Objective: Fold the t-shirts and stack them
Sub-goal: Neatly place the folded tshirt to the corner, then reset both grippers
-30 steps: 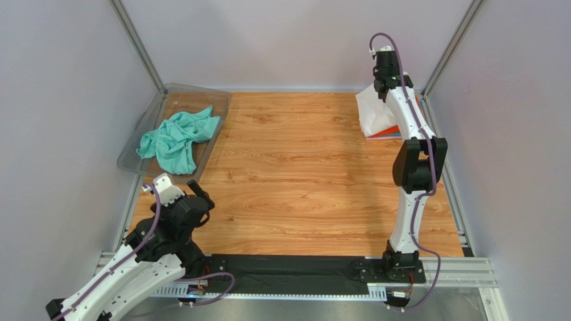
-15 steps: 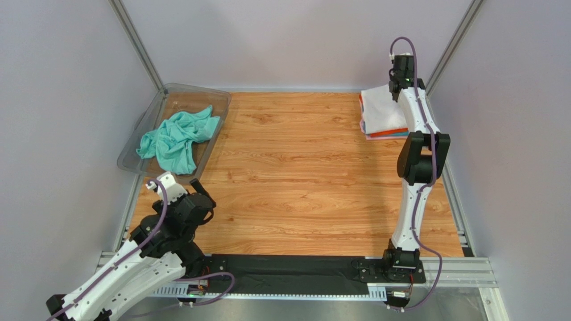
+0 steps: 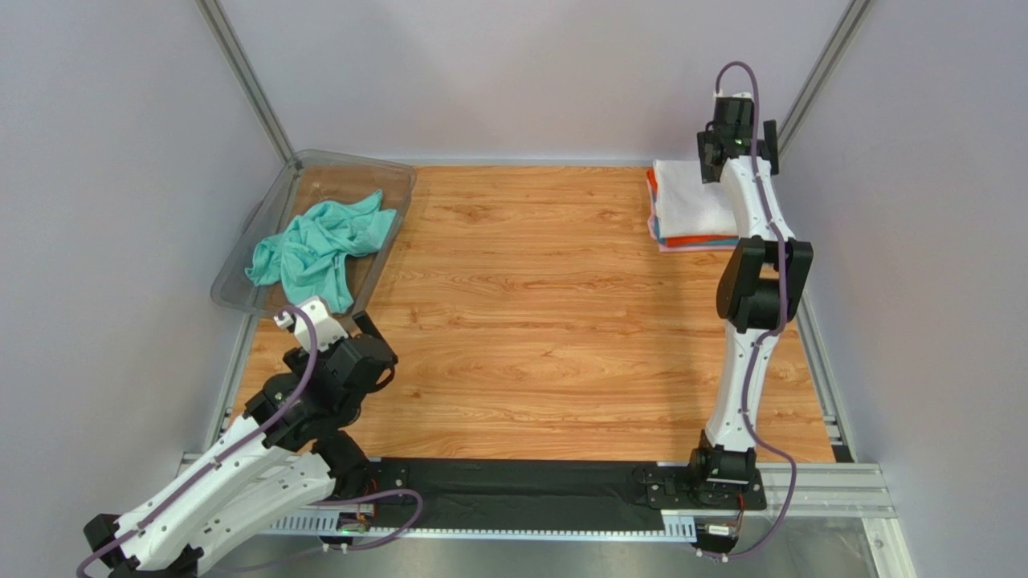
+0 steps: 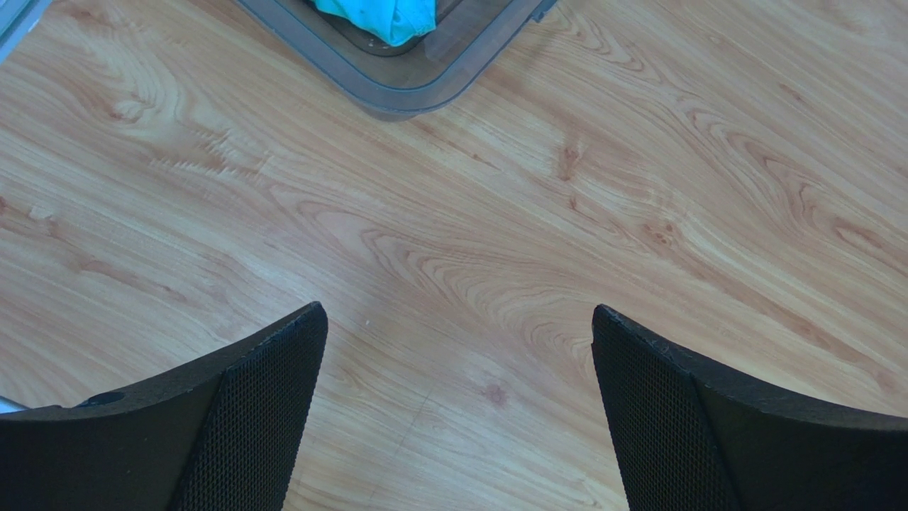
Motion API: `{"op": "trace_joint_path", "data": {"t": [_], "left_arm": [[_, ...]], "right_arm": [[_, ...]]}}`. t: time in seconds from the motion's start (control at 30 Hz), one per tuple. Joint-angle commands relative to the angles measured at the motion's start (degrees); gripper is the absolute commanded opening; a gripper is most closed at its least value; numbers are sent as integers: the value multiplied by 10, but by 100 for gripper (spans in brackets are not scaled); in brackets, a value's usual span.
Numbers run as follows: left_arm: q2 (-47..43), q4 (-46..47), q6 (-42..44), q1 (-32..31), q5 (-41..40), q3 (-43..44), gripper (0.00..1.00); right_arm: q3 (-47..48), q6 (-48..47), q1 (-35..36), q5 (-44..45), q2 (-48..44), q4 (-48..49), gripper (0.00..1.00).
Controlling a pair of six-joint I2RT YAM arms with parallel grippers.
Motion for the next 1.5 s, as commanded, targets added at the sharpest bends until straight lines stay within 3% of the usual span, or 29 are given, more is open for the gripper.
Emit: {"op": "trace_joint_path", "data": {"t": [0.0,0.1,0.17,0.47,0.73,0.93,1.47], "left_arm": [[-3,20,25,3,-2,27,100],[-5,38,51,2,14,31,100],[-3,59,71,3,29,29,100],[8,116,132,3,156,19,100],[-22,135,160,3,226,-12,100],[-50,133,156,3,246,-40,100],[-99,117,136,3,192,-77,100]], "right_arm": [[2,44,0,4,-98,-3,100],[-32,94,3,-16,-161,-35,100],[-95,179,8,-21,-206,-50,100],[-514,375,71,-103,-539,-12,100],[-744,418,97,-189,-732,-12,100],[-853,422,97,-275,-820,24,100],[-945,424,96,-252,-942,77,100]]}}
